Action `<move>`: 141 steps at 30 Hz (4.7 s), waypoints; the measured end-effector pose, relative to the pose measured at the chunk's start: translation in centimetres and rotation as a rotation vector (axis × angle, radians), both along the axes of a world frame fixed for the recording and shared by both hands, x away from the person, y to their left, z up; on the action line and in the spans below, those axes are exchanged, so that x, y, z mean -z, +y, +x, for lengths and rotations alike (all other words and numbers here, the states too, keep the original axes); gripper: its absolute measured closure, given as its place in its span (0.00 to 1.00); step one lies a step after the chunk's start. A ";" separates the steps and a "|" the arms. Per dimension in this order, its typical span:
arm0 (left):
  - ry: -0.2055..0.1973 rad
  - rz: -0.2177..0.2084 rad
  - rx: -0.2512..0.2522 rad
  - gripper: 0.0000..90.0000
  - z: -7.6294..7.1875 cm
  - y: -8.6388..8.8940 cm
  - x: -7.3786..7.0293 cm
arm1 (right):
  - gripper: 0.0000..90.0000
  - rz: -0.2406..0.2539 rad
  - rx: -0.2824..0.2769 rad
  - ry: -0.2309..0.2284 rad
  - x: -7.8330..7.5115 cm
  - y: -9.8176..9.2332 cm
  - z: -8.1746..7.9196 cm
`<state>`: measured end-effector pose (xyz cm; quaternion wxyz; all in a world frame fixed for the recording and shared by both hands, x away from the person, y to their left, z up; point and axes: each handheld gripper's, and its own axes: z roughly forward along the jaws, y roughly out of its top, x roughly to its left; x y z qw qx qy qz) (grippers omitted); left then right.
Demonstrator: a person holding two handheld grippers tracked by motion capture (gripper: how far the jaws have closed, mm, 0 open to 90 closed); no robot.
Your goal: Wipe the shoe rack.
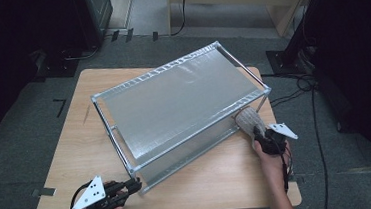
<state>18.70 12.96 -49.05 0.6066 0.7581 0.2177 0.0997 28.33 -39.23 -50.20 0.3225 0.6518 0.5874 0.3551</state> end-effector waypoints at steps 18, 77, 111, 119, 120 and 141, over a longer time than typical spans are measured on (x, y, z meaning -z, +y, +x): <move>0.009 0.006 0.012 0.89 -1.3 -5.4 -0.1 | 0.73 -0.060 -0.557 0.078 0.5 16.4 -4.7; 0.134 -0.044 -0.648 0.75 10.1 2.8 2.0 | 0.73 0.045 -0.787 0.016 -1.4 17.5 -11.5; 0.088 0.000 -0.661 0.88 10.4 2.4 2.2 | 0.71 0.059 -0.815 -0.182 -7.0 15.6 -13.6; 0.088 -0.002 -0.655 0.88 10.4 2.4 2.2 | 0.71 0.058 -0.858 -0.027 -2.9 16.0 -12.2; 0.090 -0.004 -0.655 0.88 10.4 2.4 2.2 | 0.71 0.051 -0.860 -0.011 -2.5 16.0 -12.1; 0.086 0.004 -0.658 0.88 10.5 2.4 2.2 | 0.71 0.077 -0.890 -0.118 -6.3 15.7 -13.2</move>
